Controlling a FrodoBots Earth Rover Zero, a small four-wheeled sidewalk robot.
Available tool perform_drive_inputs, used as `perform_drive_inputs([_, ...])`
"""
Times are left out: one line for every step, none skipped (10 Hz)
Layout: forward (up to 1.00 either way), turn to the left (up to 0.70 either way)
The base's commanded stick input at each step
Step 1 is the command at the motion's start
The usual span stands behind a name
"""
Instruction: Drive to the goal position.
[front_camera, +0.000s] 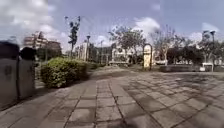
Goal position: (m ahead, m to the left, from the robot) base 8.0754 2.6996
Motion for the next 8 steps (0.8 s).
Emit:
perform_drive_inputs([0.7,-0.33])
perform_drive_inputs([0.7,-0.35])
perform_drive_inputs([0.7,-0.26])
perform_drive_inputs([0.7,-0.15])
perform_drive_inputs([0.7,-0.04])
perform_drive_inputs([0.7,0.0])
perform_drive_inputs([0.7,0.0])
perform_drive_inputs([0.7,0.0])
